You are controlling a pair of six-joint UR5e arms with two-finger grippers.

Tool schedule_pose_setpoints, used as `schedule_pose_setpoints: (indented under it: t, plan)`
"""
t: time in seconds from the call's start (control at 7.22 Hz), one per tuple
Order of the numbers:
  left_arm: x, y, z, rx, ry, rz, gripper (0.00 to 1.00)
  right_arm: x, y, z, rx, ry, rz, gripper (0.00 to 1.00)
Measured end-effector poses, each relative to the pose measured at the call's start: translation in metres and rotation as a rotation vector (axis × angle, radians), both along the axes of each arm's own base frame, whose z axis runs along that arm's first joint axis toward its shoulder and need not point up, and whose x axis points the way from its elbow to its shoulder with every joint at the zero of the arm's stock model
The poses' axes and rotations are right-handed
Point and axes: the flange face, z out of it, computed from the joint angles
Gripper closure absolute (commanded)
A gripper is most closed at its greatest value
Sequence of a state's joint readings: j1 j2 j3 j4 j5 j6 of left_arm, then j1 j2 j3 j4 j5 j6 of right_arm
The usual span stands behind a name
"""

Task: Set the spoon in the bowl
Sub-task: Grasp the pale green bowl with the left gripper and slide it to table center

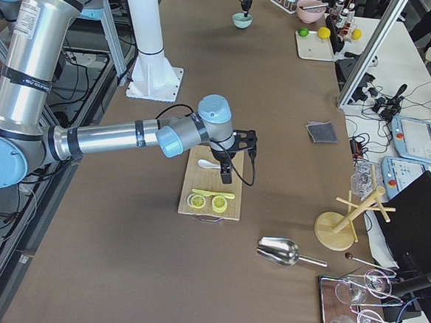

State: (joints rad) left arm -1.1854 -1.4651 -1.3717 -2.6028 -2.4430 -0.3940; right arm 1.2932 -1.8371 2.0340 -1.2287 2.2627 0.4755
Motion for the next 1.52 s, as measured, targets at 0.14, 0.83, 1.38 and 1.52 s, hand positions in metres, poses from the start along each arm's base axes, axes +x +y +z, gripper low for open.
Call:
schedule_pose_setpoints:
  t: [0.14, 0.83, 1.38, 1.52]
  plan:
    - [0.008, -0.015, -0.033, -0.041, 0.057, -0.028, 1.00, 0.000, 0.000, 0.000, -0.001, 0.000, 0.000, 0.00]
    - [0.153, -0.080, -0.232, -0.185, 0.252, -0.095, 1.00, 0.000, 0.001, 0.001, -0.004, 0.000, 0.001, 0.00]
    - [0.361, -0.066, -0.393, -0.259, 0.177, -0.181, 1.00, 0.001, -0.001, 0.004, -0.006, 0.009, 0.006, 0.00]
    - [0.398, -0.050, -0.419, -0.263, 0.152, -0.193, 1.00, 0.001, -0.001, 0.005, -0.007, 0.010, 0.006, 0.00]
